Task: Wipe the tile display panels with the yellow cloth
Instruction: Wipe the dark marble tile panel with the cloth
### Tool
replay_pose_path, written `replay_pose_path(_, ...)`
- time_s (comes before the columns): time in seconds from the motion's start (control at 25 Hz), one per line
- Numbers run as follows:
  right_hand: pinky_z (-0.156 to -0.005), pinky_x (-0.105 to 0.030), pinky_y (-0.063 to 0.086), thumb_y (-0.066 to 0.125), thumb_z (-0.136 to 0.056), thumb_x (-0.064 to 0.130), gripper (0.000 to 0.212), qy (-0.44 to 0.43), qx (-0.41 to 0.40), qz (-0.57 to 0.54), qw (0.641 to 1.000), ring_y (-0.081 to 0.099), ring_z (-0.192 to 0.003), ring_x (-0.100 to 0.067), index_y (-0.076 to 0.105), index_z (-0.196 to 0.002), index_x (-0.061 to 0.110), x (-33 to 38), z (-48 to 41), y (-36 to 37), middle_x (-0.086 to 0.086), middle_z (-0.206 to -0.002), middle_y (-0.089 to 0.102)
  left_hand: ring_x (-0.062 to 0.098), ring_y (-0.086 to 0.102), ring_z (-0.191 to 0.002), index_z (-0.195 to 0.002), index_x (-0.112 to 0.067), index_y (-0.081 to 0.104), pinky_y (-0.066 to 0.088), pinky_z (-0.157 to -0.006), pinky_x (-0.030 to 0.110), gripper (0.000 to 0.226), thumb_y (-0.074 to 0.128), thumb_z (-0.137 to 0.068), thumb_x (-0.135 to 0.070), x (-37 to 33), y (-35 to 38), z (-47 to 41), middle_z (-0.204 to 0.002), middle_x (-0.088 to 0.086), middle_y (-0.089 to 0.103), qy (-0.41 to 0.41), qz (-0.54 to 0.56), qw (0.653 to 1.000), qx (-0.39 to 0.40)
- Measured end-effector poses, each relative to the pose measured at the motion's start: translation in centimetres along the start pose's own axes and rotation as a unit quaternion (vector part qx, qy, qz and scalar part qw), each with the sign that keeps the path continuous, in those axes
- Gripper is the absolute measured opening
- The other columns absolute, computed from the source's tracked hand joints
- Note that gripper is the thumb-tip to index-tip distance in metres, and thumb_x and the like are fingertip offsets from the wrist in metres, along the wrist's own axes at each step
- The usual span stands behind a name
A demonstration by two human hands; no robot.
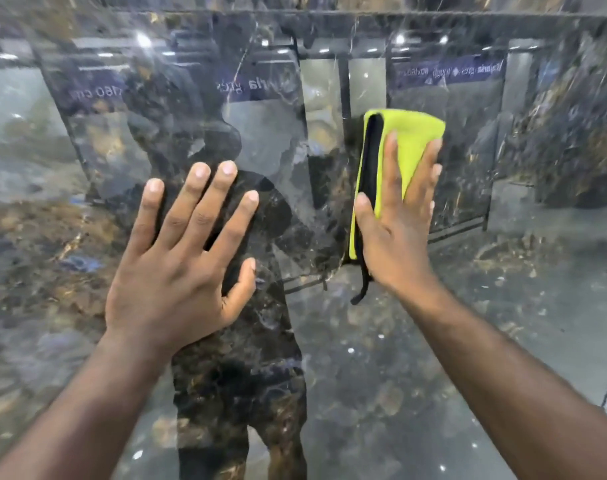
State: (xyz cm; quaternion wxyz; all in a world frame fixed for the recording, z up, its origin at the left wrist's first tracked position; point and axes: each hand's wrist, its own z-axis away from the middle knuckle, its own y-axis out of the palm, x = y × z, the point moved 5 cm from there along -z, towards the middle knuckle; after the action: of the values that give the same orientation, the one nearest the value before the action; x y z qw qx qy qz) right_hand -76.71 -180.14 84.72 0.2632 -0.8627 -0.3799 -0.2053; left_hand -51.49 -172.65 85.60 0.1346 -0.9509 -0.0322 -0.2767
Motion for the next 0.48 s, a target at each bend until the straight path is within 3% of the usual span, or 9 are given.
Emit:
replay_pose_path(0.08, -0.124, -0.068, -0.004, 0.045, -0.109, 0.039, 0.075, -0.012, -0.023, 0.009, 1.0, -0.024, -0.16, -0.036, -0.001, -0.168, 0.044, 2.8, -0.3, 0.8, -0.004, -0.172, -0.033, 0.034, 0.018, -0.167, -0.171, -0.015, 0.031, 0.018, -0.132, 0.065, 0.074, 0.049, -0.107, -0.047, -0.1, -0.1, 0.0, -0.18, 0.015, 0.018, -0.001, 0.0, 1.0, 0.003)
replay_pose_path(0.2, -0.126, -0.064, -0.005, 0.04, -0.112, 0.043, 0.071, -0.095, 0.025, 0.062, 0.993, -0.03, -0.159, -0.029, -0.007, -0.165, 0.051, 3.4, 4.7, 3.7, 0.004, -0.169, -0.04, 0.032, 0.018, -0.167, -0.171, -0.016, 0.032, 0.016, -0.133, 0.062, 0.073, 0.05, -0.107, -0.048, 0.2, -0.4, -0.1, -0.18, 0.013, 0.019, 0.0, 0.007, 1.0, 0.003)
replay_pose_path(0.28, -0.127, -0.067, -0.003, 0.037, -0.11, 0.047, 0.07, -0.069, 0.042, 0.054, 0.995, -0.031, -0.158, -0.027, -0.009, -0.163, 0.055, 1.1, 5.3, 3.1, 0.004, -0.169, -0.04, 0.03, 0.018, -0.167, -0.171, -0.016, 0.032, 0.016, -0.134, 0.06, 0.074, 0.051, -0.108, -0.048, 0.6, -0.7, 0.3, -0.18, 0.011, 0.02, 0.004, 0.025, 1.0, 0.008)
replay_pose_path(0.4, -0.124, -0.072, -0.003, 0.039, -0.105, 0.045, 0.075, 0.033, -0.016, -0.011, 0.999, -0.023, -0.16, -0.035, -0.003, -0.167, 0.046, 2.6, 1.3, 2.1, -0.004, -0.171, -0.035, 0.026, 0.019, -0.167, -0.172, -0.019, 0.031, 0.017, -0.134, 0.059, 0.072, 0.05, -0.108, -0.049, 2.5, -1.3, 2.1, -0.18, 0.008, 0.019, 0.007, 0.025, 1.0, 0.016)
replay_pose_path(0.48, -0.123, -0.069, -0.002, 0.04, -0.107, 0.042, 0.074, -0.002, -0.026, 0.004, 1.0, -0.021, -0.161, -0.036, -0.001, -0.168, 0.044, 6.6, 1.8, 3.5, -0.003, -0.171, -0.035, 0.026, 0.02, -0.167, -0.171, -0.02, 0.031, 0.017, -0.134, 0.059, 0.071, 0.05, -0.108, -0.049, 3.9, -1.9, 3.3, -0.18, 0.007, 0.019, 0.009, 0.025, 1.0, 0.013)
